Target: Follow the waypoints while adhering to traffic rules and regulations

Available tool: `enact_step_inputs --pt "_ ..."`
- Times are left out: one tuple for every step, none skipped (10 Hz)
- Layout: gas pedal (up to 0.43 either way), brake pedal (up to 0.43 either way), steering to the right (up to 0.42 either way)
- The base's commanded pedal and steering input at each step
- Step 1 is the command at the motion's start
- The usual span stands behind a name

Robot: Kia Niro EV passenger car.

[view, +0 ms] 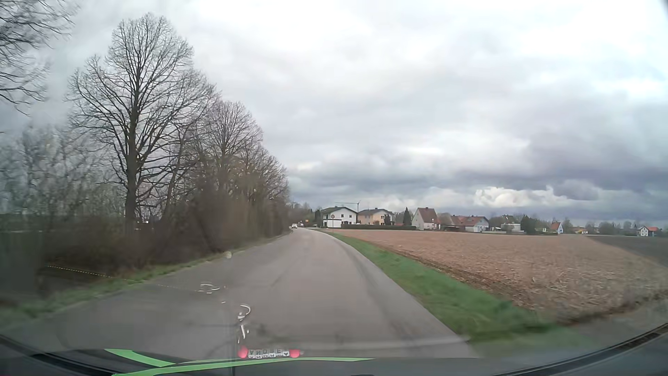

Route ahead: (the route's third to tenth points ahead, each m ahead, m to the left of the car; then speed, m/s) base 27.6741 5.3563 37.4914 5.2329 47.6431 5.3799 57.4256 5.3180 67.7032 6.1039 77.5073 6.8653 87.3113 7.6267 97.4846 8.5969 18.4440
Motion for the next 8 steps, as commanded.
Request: enact_step_inputs --pt "0.000 0.000 0.000" --pt "0.000 0.000 0.000" --pt "0.000 0.000 0.000" --pt "0.000 0.000 0.000" --pt "0.000 0.000 -0.002" --pt "0.000 0.000 -0.002" --pt "0.000 0.000 -0.003" --pt "0.000 0.000 -0.004"
